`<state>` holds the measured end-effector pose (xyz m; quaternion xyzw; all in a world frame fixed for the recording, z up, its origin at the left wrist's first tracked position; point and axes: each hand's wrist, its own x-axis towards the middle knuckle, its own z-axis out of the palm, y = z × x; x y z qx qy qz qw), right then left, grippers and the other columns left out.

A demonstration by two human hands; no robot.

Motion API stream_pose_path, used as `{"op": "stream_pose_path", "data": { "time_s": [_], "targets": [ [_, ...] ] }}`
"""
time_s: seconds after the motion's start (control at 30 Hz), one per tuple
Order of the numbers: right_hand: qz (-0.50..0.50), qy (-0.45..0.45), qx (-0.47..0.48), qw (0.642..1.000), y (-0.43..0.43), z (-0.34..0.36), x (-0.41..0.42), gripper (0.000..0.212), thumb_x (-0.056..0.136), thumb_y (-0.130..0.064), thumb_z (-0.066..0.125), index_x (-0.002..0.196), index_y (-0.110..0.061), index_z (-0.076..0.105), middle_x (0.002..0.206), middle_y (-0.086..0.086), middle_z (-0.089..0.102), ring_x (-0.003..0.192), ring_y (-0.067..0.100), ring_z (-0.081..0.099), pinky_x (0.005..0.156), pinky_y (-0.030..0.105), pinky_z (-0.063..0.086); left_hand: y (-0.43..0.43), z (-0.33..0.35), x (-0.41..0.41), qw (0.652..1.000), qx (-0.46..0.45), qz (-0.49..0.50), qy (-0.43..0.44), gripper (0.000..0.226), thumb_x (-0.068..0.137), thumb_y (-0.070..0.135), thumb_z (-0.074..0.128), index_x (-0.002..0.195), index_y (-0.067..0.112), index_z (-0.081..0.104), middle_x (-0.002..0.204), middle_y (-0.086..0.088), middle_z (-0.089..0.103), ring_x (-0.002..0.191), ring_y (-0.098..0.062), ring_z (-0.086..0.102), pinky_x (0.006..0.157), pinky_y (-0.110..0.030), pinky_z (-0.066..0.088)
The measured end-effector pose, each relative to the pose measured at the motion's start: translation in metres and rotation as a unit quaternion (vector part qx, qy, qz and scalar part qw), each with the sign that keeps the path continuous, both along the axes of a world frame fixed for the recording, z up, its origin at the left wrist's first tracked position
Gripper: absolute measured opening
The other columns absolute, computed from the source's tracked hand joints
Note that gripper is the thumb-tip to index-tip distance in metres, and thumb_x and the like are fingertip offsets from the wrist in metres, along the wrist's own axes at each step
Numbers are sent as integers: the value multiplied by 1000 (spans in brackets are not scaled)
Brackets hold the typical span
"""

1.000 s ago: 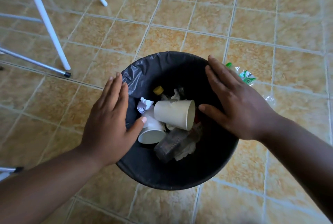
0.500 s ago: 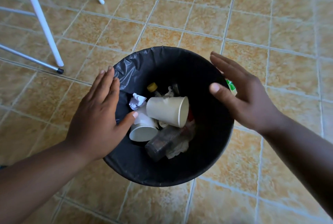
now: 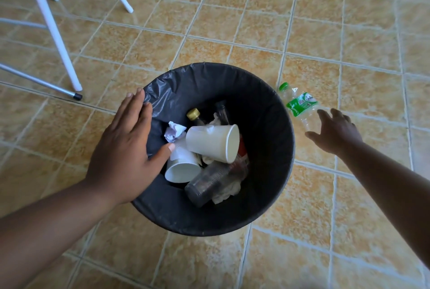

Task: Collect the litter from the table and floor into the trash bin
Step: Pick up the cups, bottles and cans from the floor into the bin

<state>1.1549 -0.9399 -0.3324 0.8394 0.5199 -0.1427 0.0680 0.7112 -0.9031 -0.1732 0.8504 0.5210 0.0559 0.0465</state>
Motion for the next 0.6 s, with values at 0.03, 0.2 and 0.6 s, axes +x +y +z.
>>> {"op": "stream_pose_path", "data": {
  "time_s": [0.03, 0.2, 0.6],
  "targets": [
    [-3, -1, -6, 1000, -2, -3, 1, 75, 87, -51, 65, 147, -18, 34, 151, 22, 36, 131, 44, 41, 99, 54, 43, 0, 0, 0, 1000, 0, 1, -1, 89, 86, 61, 35, 151, 2, 27, 164, -3, 5, 150, -12, -2, 117, -31, 9],
    [-3, 25, 19, 1000, -10, -11, 2, 56, 91, -35, 65, 139, -15, 44, 134, 21, 53, 117, 41, 53, 89, 50, 52, 1, 0, 0, 1000, -2, 2, -7, 88, 86, 61, 37, 151, 2, 27, 164, -2, 6, 150, -12, -2, 117, -34, 12],
    [11, 94, 218, 971, -6, 27, -17, 54, 86, -22, 73, 134, -3, 57, 130, 26, 60, 118, 42, 58, 103, 48, 43, 0, 1, 0, 1000, -10, 3, -15, 87, 87, 61, 36, 151, 3, 28, 164, -2, 6, 151, -13, -1, 117, -31, 10]
  ]
}}
